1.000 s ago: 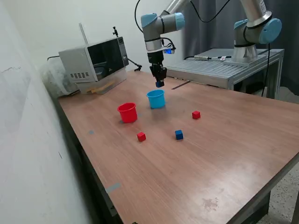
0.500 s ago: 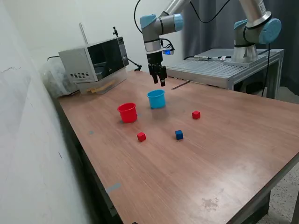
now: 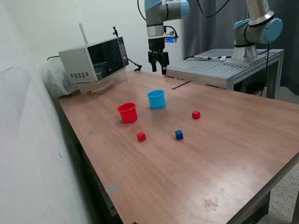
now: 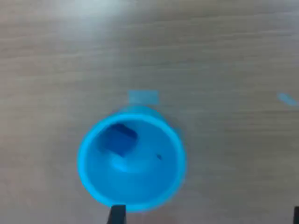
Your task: Place red objects in the red bin, and blue objects in the blue bin.
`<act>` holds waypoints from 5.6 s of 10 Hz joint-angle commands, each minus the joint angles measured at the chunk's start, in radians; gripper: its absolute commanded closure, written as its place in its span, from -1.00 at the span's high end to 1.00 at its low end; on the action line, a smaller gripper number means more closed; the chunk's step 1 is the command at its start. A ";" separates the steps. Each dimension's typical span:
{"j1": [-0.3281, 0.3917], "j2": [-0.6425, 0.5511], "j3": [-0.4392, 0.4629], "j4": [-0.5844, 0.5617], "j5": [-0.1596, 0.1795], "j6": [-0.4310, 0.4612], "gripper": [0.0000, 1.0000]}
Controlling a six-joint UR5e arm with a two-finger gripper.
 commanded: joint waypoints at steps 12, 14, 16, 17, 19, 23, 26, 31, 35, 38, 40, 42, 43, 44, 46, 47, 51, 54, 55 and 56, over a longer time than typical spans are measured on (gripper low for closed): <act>0.402 -0.216 -0.114 0.207 0.005 0.271 1.00; 0.436 -0.082 -0.220 0.174 0.005 0.361 1.00; 0.455 0.101 -0.329 0.096 0.002 0.525 1.00; 0.453 0.178 -0.357 0.051 -0.001 0.608 1.00; 0.453 0.348 -0.430 0.025 -0.007 0.635 1.00; 0.443 0.510 -0.483 -0.035 -0.044 0.635 1.00; 0.409 0.537 -0.489 -0.038 -0.045 0.635 1.00; 0.394 0.557 -0.487 -0.043 -0.045 0.635 1.00; 0.400 0.562 -0.481 -0.043 -0.045 0.635 -1.00; 0.412 0.563 -0.478 -0.041 -0.044 0.605 -1.00; 0.413 0.557 -0.495 -0.035 -0.045 0.533 -1.00; 0.412 0.490 -0.481 -0.020 -0.045 0.518 -1.00; 0.412 0.434 -0.477 -0.003 -0.045 0.506 -1.00; 0.412 0.372 -0.454 0.002 -0.045 0.495 -1.00; 0.406 0.236 -0.353 0.003 -0.045 0.479 -1.00; 0.398 0.184 -0.310 0.005 -0.047 0.472 -1.00; 0.230 0.063 -0.169 0.074 -0.045 0.399 -1.00; 0.027 0.054 -0.119 0.074 -0.045 0.335 -1.00; -0.011 0.054 -0.103 0.069 -0.045 0.309 -1.00; -0.033 0.056 -0.092 0.066 -0.044 0.284 -1.00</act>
